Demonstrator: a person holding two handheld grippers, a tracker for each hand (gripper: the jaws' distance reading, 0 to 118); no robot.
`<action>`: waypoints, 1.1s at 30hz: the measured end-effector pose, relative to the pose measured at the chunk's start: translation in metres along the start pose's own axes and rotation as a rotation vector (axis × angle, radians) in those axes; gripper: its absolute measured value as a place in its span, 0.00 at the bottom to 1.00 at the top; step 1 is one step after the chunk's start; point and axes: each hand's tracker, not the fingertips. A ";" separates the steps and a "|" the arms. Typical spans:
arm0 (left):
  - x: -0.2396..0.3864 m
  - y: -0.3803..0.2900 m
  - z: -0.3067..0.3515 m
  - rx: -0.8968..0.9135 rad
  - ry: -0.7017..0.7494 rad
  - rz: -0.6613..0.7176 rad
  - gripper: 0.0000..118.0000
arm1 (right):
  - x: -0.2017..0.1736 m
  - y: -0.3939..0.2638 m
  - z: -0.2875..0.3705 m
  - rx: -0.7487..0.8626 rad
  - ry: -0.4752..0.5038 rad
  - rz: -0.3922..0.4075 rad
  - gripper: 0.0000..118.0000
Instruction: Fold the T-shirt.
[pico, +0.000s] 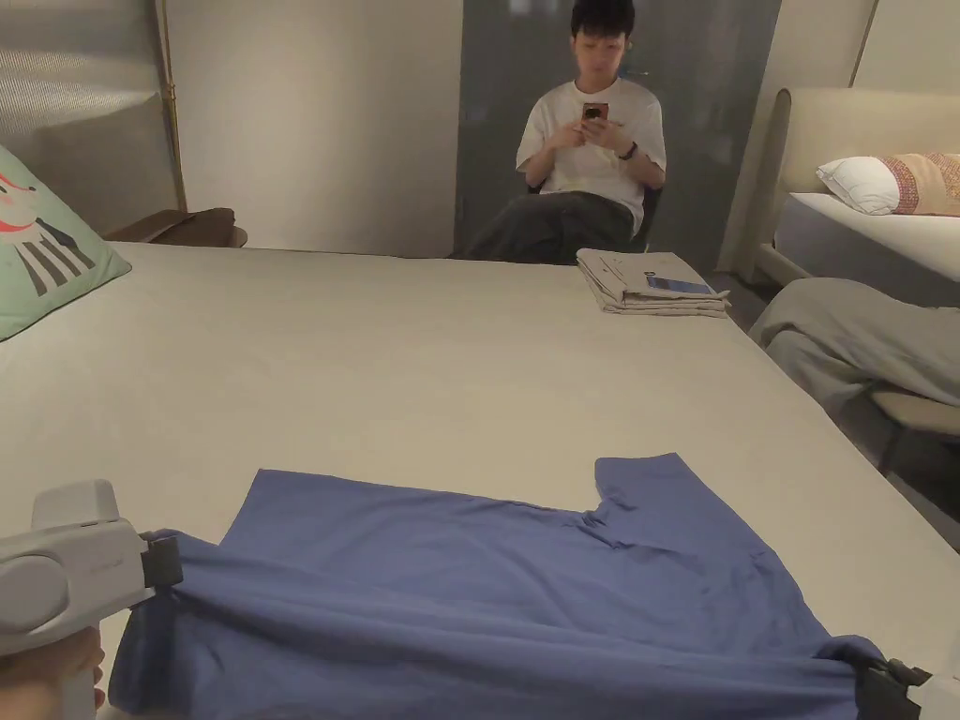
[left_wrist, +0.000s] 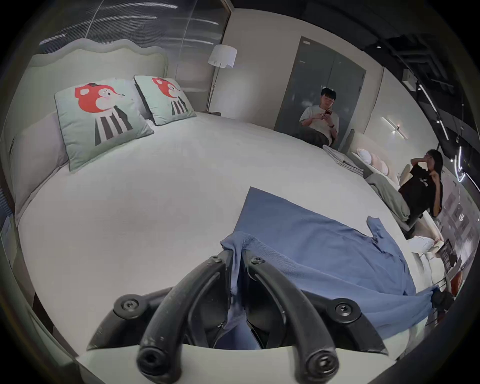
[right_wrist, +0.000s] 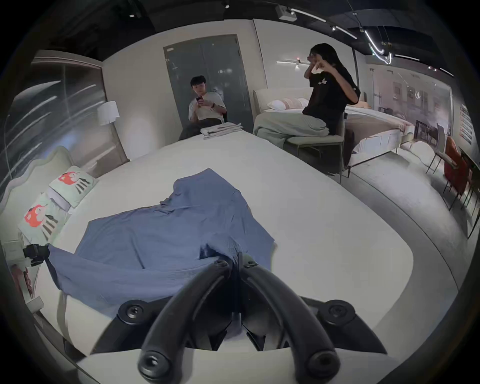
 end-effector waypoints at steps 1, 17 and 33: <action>0.002 0.003 -0.010 -0.012 0.005 0.010 0.03 | -0.002 0.002 -0.009 -0.009 -0.009 0.003 0.02; 0.017 -0.003 -0.096 -0.151 0.073 -0.018 0.09 | -0.005 0.007 -0.099 -0.172 -0.074 0.018 0.05; 0.044 -0.004 0.040 0.244 -0.090 -0.179 0.03 | -0.028 0.020 0.012 0.293 -0.065 0.112 0.10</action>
